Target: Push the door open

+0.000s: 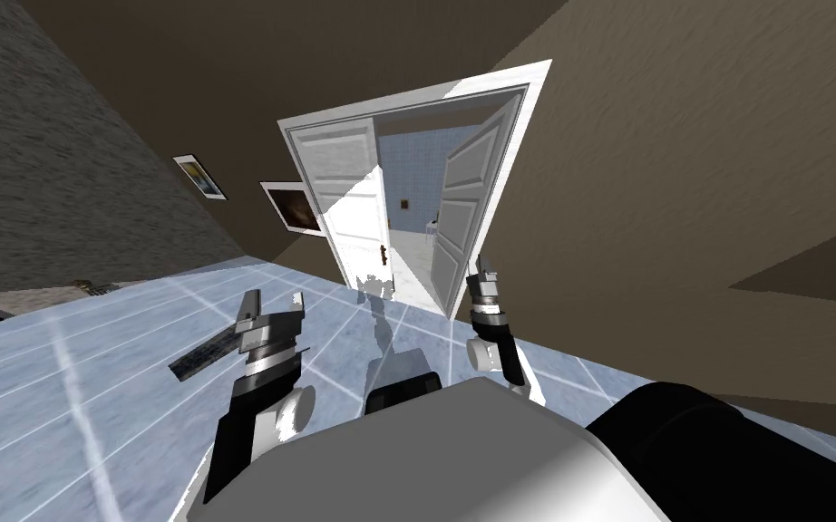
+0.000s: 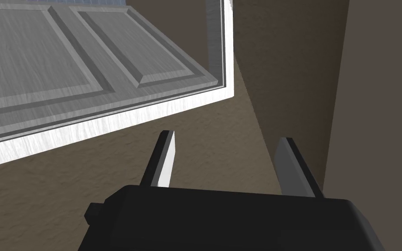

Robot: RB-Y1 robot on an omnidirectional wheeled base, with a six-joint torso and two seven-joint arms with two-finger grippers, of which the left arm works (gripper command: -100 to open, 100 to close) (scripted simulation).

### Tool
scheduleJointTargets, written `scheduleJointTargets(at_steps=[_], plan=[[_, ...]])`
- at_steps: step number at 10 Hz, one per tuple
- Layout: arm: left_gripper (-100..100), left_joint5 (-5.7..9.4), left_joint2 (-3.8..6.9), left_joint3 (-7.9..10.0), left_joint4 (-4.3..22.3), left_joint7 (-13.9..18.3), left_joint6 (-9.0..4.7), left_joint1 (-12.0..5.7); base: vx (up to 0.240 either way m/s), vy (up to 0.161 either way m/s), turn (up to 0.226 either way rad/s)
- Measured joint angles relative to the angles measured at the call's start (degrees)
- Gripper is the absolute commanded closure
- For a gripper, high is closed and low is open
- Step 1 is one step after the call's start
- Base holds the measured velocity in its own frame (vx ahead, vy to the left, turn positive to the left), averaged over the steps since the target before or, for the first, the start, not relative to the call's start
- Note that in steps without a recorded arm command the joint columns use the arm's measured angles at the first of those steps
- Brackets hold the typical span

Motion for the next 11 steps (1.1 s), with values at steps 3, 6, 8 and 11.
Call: scheduleJointTargets(at_steps=[3,6,8,11], plan=[[-100,1.27,1.25,-0.49,4.1,3.21,-1.24,-1.21,0.122,0.056,-0.146],[-100,2.52,2.22,-0.84,7.92,6.32,-1.77,-2.95,0.097,0.055,-0.107],[-100,3.01,2.37,-1.43,9.94,7.8,-2.28,-3.54,0.08,0.056,-0.106],[-100,4.21,3.22,-1.51,13.41,10.62,-2.89,-5.04,0.087,0.062,-0.114]])
